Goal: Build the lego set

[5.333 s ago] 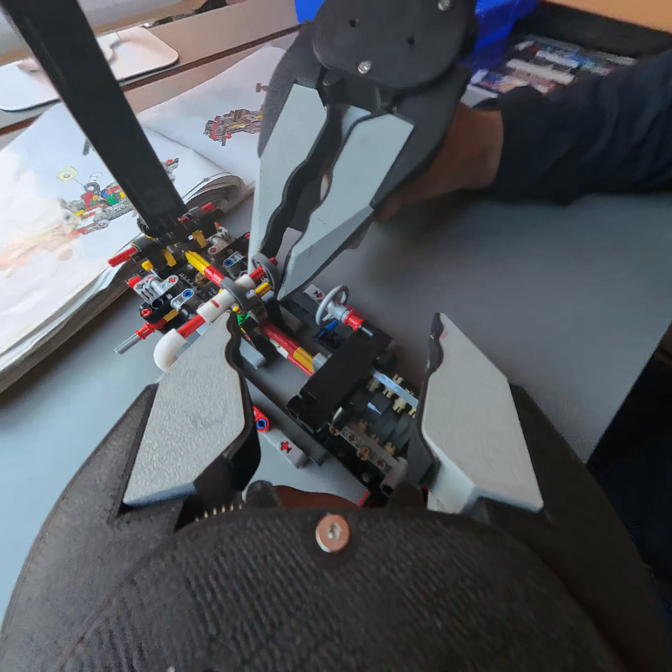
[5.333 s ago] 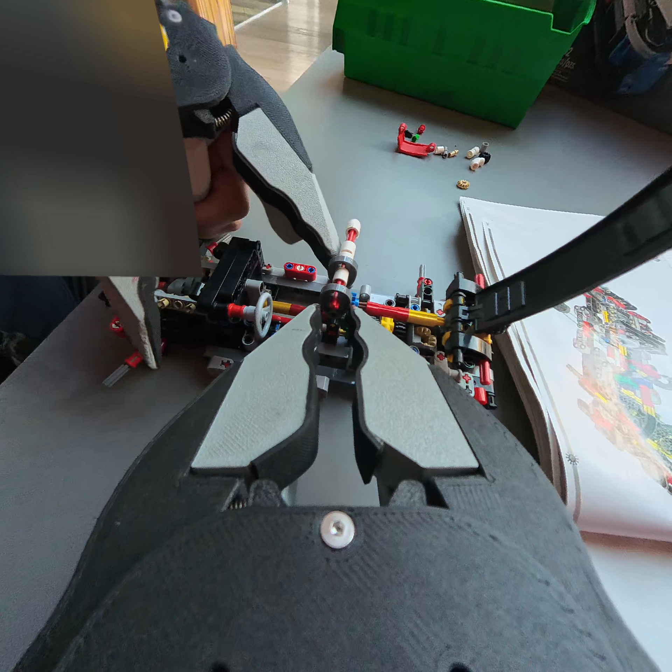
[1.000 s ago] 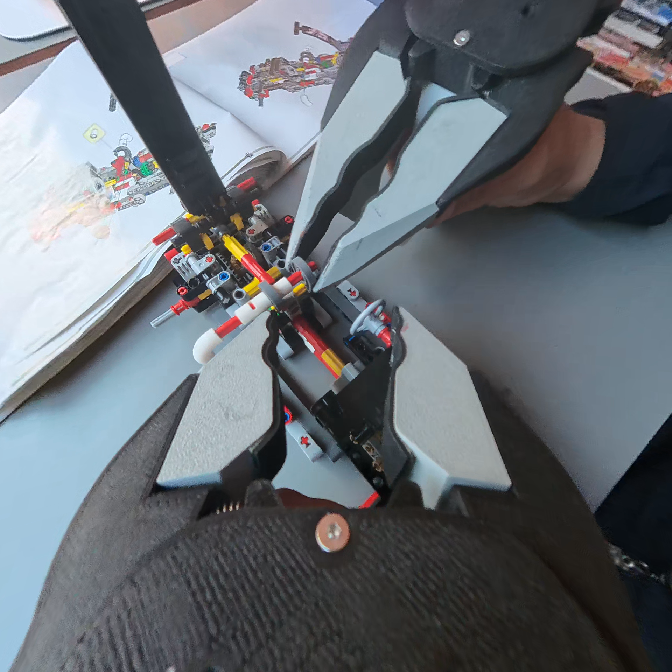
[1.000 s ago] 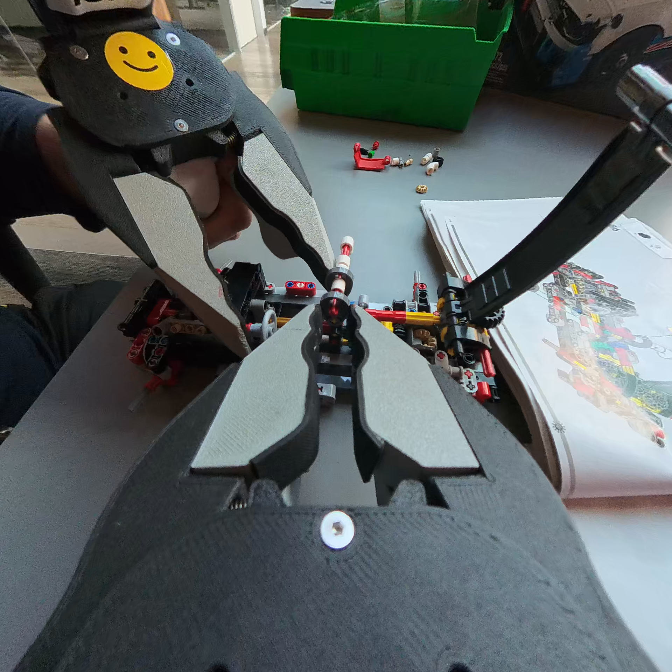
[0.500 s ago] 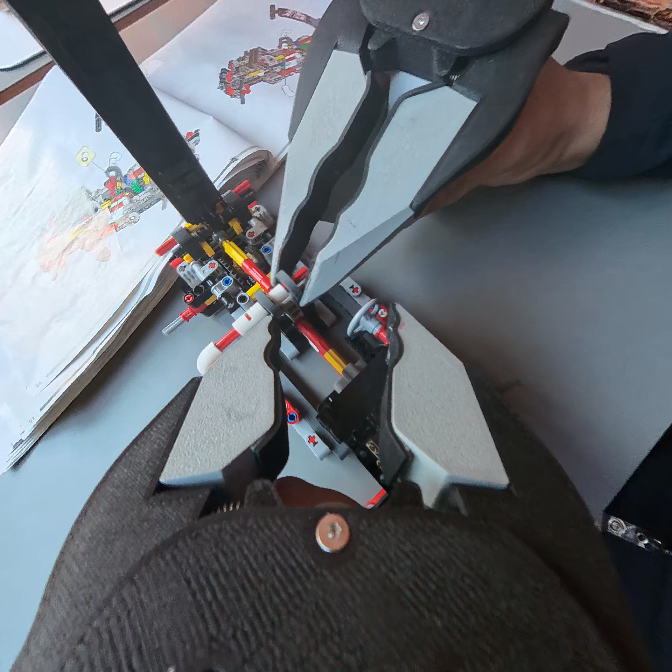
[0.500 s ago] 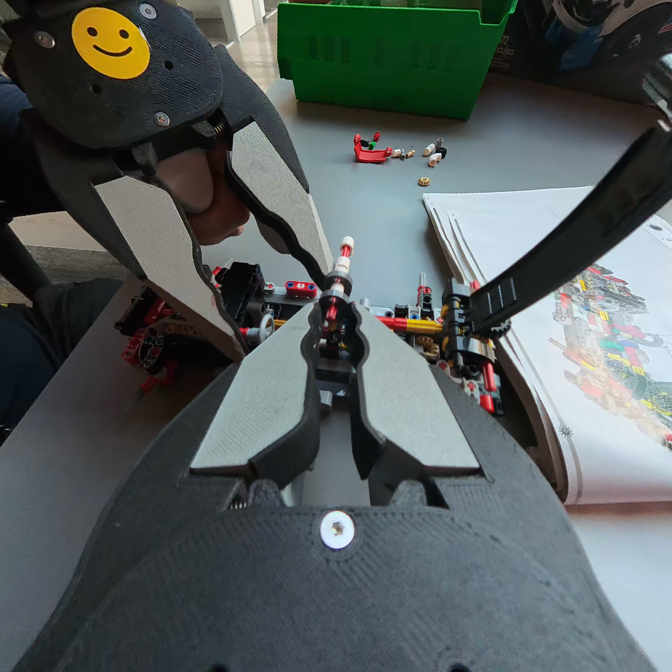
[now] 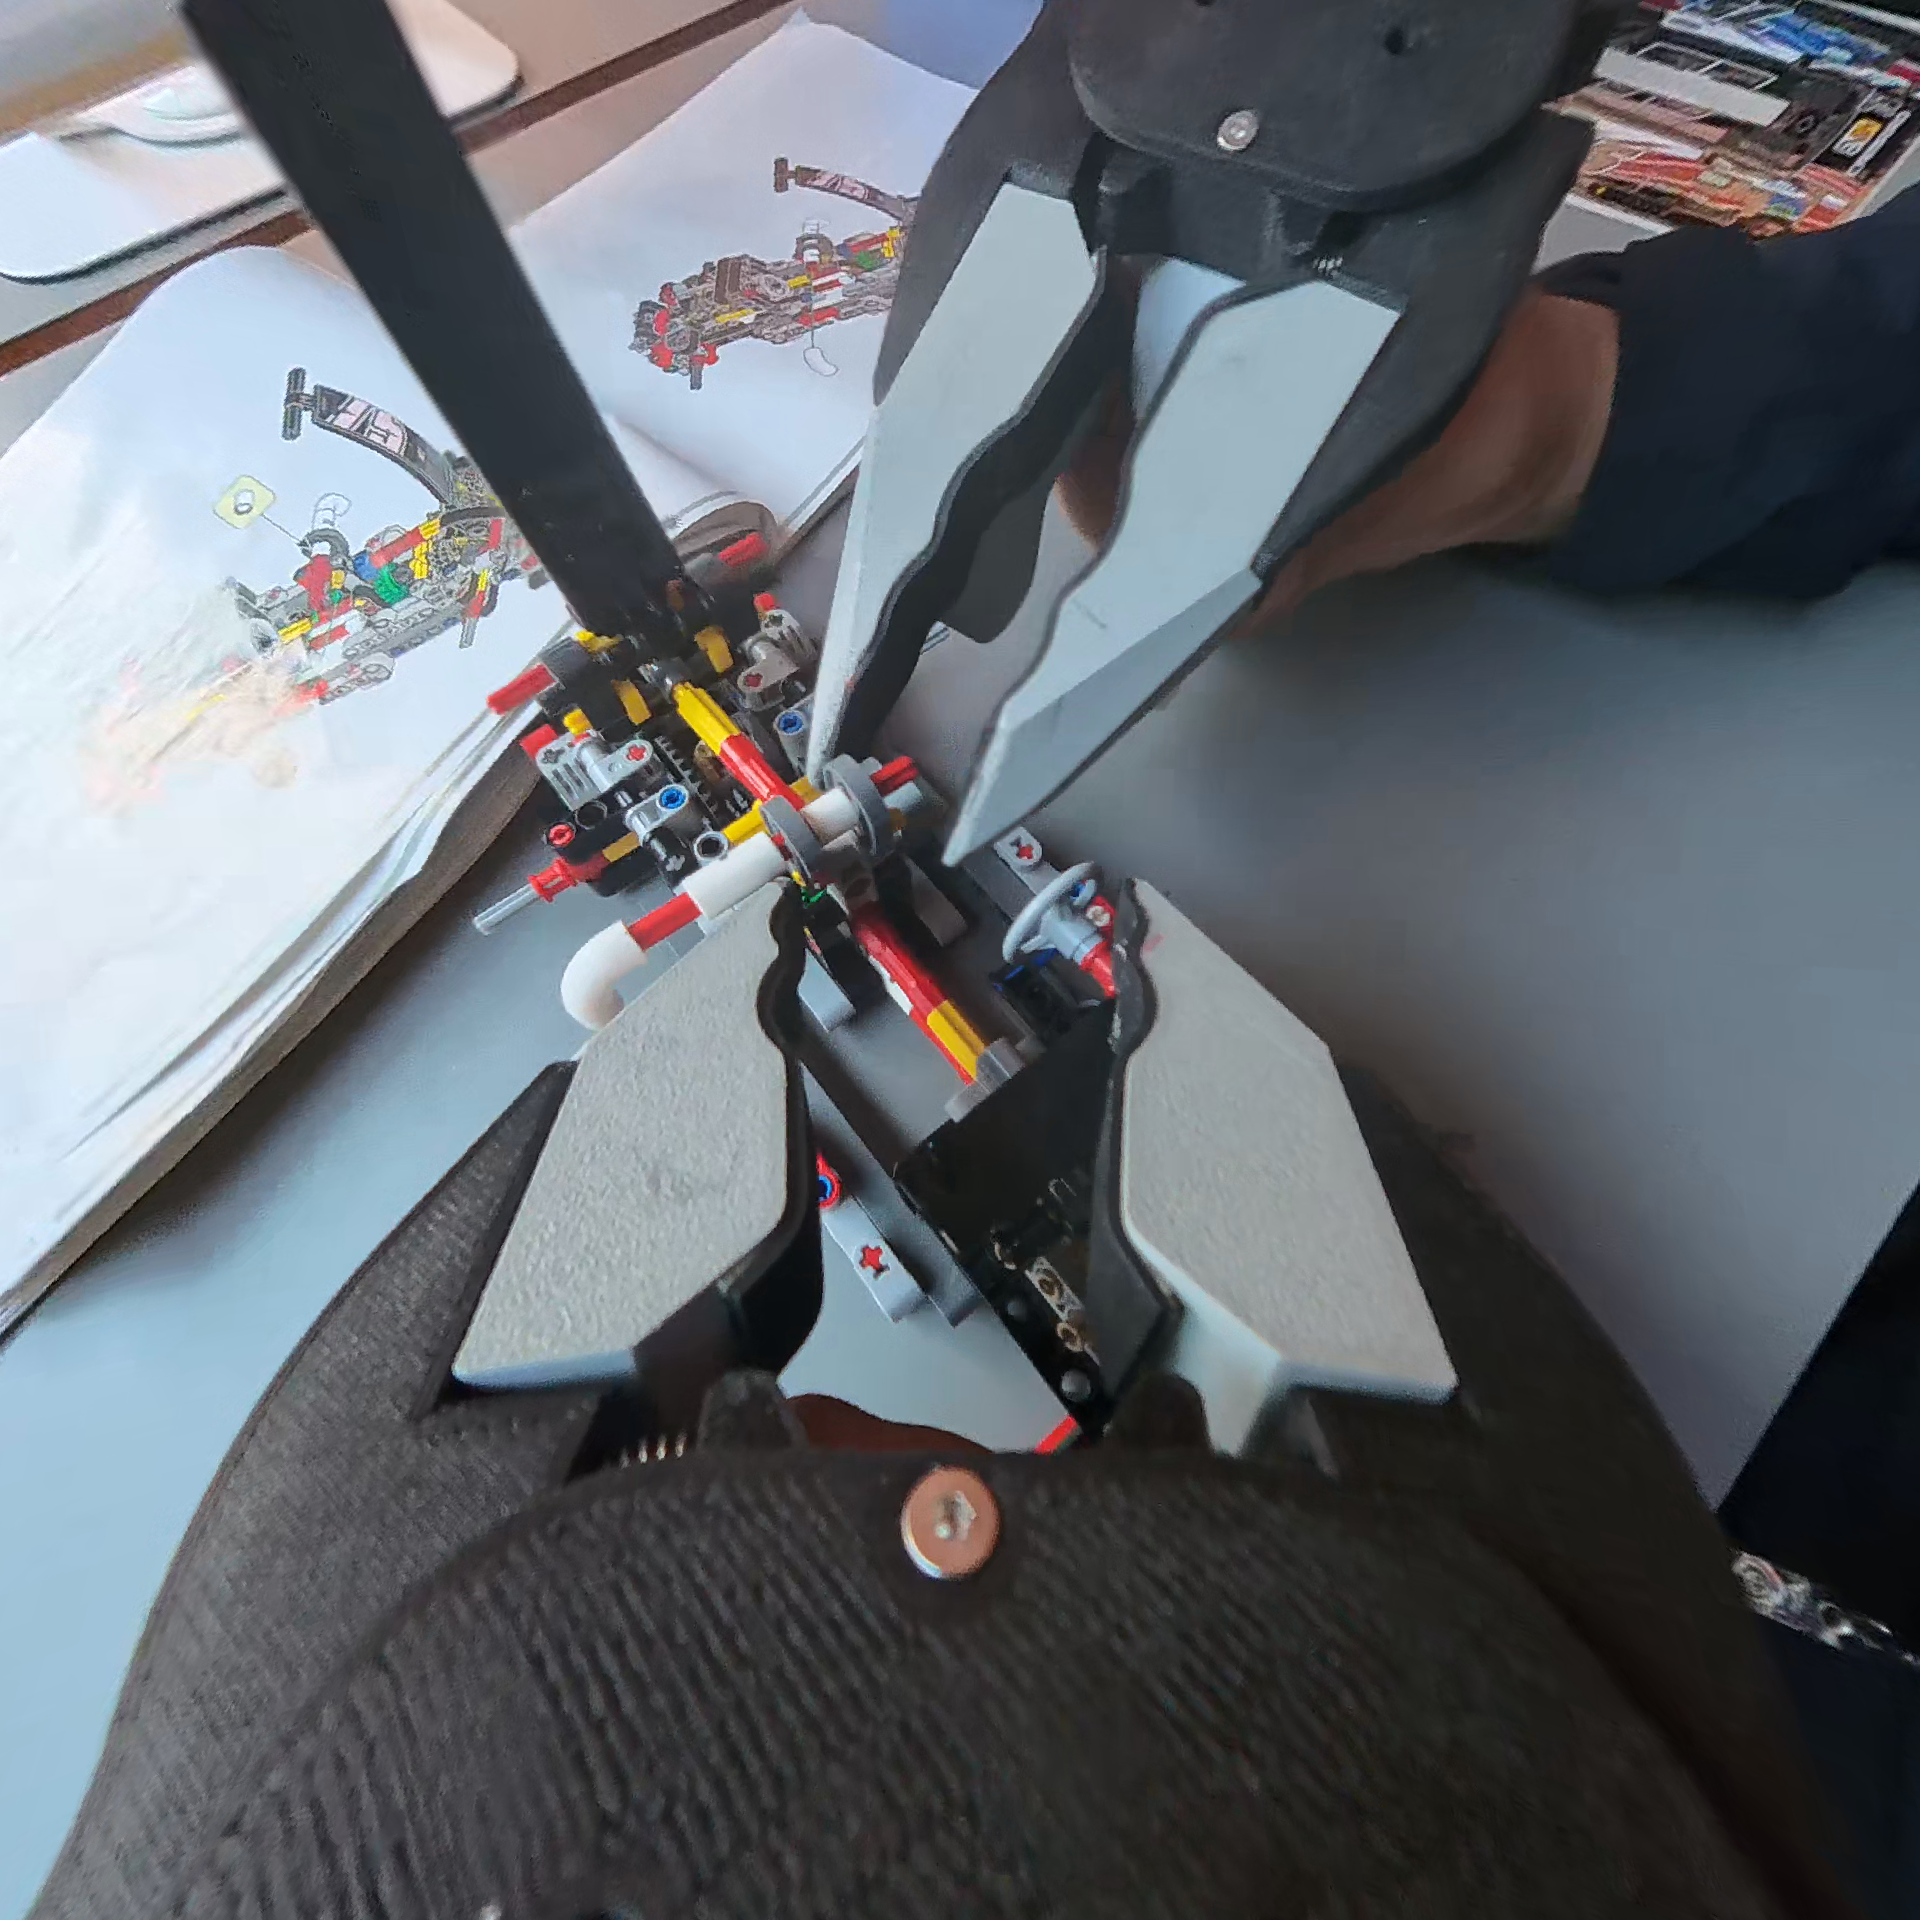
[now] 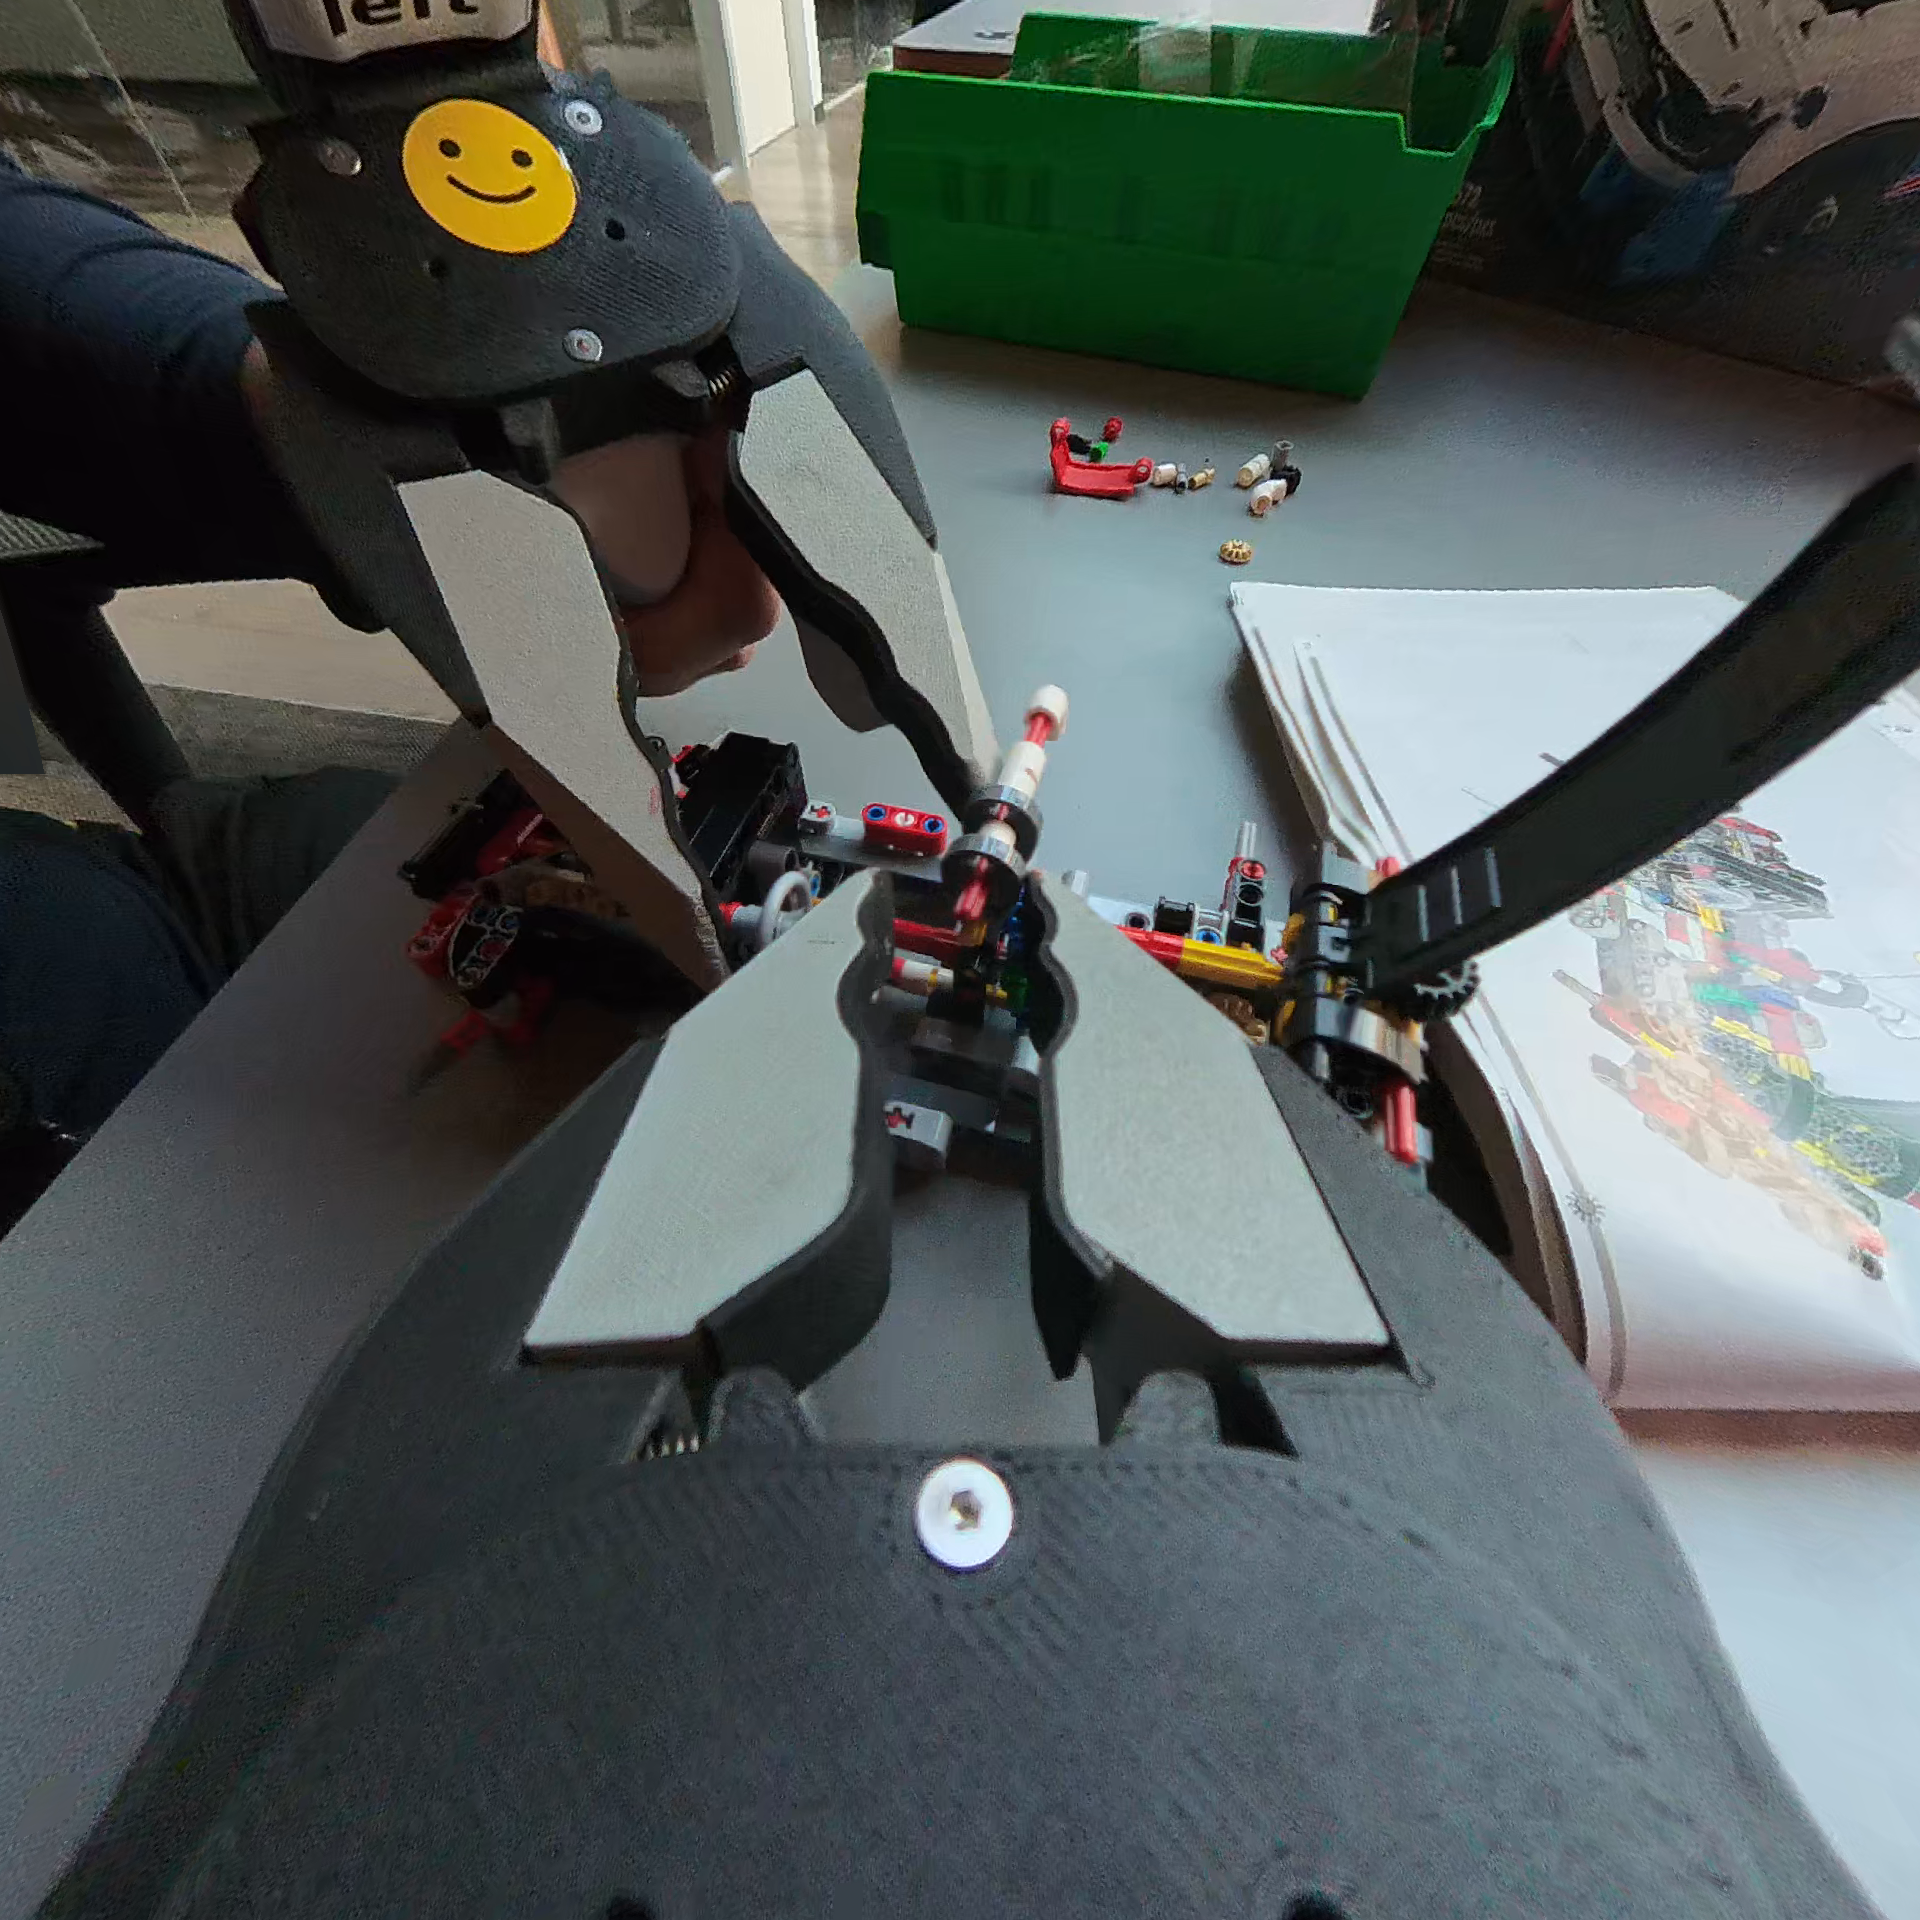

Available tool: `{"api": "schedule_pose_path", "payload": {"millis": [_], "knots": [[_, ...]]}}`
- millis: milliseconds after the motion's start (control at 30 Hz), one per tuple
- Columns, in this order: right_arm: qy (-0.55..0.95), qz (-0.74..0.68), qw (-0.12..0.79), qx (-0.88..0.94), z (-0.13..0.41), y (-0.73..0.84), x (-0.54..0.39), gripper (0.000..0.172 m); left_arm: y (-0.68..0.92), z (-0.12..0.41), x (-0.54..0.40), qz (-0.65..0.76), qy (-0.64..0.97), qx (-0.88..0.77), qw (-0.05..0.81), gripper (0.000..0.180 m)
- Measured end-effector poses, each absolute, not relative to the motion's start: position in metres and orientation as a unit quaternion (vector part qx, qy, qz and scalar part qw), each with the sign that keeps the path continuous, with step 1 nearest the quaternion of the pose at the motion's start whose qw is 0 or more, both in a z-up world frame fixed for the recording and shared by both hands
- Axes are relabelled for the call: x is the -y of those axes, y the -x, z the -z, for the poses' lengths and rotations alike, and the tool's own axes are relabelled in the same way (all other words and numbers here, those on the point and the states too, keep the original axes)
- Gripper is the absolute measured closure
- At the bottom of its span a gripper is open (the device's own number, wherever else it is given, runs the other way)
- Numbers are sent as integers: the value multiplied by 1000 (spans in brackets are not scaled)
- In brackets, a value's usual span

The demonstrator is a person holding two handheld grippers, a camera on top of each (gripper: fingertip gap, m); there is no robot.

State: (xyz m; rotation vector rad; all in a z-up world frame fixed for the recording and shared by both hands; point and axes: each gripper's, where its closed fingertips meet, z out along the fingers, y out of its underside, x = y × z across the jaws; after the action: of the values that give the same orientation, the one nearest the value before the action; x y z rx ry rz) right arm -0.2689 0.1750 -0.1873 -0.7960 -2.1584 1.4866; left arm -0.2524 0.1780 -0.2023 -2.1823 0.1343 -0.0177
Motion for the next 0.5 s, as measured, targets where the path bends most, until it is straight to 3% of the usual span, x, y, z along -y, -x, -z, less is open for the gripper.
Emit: {"api": "schedule_pose_path", "payload": {"millis": [500], "knots": [[281, -520, 230, 774, 188, 267, -186, 154, 246, 192, -168, 0, 886, -48, 460, 118]]}}
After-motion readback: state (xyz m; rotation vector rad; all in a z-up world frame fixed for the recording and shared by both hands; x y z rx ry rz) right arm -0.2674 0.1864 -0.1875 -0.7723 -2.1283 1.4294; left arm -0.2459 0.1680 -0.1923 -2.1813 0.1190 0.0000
